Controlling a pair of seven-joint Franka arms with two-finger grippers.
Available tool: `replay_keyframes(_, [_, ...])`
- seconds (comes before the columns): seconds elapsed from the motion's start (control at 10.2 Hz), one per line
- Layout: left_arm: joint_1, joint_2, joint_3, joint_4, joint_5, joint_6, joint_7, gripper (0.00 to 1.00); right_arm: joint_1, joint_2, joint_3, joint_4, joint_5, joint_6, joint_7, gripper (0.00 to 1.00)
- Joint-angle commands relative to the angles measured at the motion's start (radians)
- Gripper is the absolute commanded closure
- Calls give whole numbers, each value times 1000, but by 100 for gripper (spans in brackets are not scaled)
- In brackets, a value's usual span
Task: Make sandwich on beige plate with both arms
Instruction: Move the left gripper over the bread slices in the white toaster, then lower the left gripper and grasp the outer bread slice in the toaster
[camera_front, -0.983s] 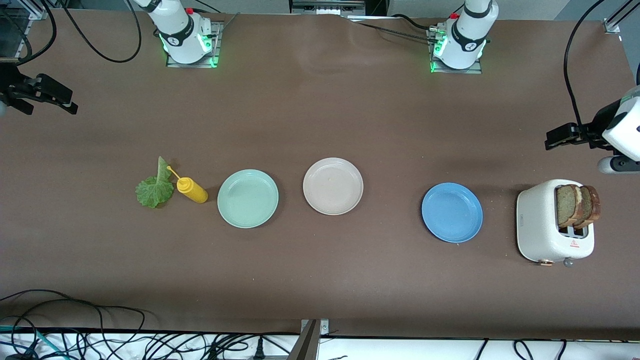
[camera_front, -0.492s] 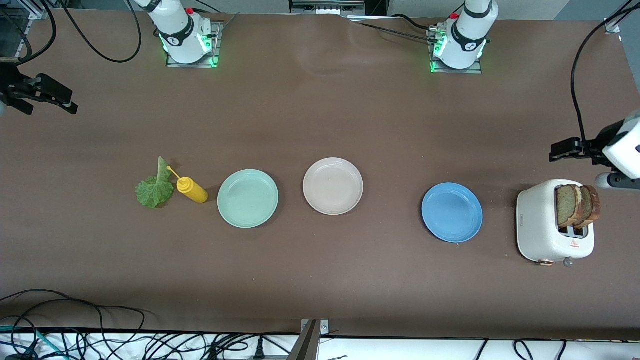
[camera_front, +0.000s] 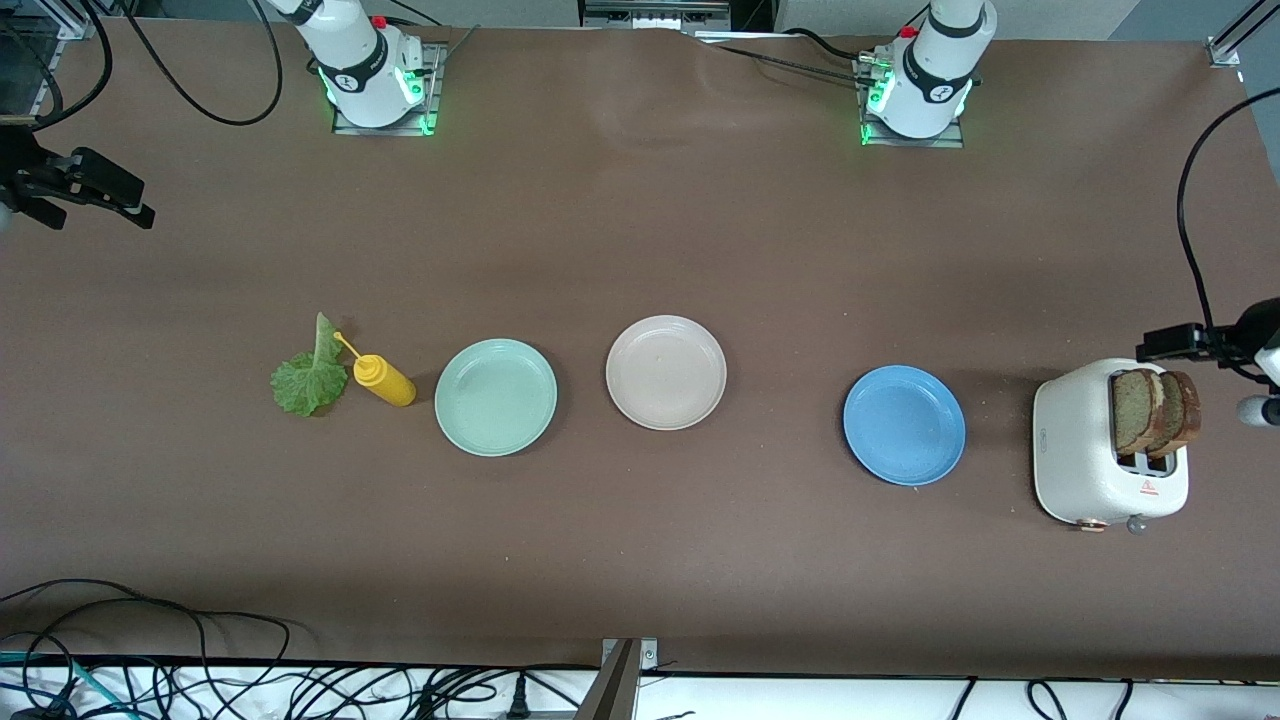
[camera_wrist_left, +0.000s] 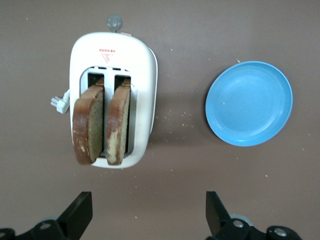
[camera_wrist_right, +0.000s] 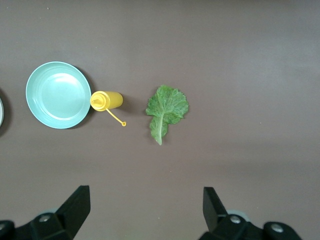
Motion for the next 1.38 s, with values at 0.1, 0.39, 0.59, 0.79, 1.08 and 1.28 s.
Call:
replay_keyframes(0.1, [11, 77, -4, 40, 28, 47, -40, 0, -10, -5, 2, 16, 16, -22, 5, 0])
replay_keyframes(0.39, [11, 97, -4, 34, 29, 93, -40, 0, -10, -5, 4, 16, 17, -20, 5, 0])
replay_keyframes(0.59, [13, 109, -4, 34, 29, 94, -40, 0, -10, -5, 2, 16, 16, -20, 5, 0])
replay_keyframes(0.79, [14, 125, -4, 34, 29, 96, -38, 0, -10, -5, 4, 16, 16, -19, 5, 0])
replay_keyframes(1.08, [13, 134, -4, 34, 31, 110, -38, 0, -11, -5, 2, 16, 16, -17, 5, 0])
replay_keyframes(1.28, [7, 148, -4, 34, 29, 124, -38, 0, -11, -5, 2, 16, 16, -17, 6, 0])
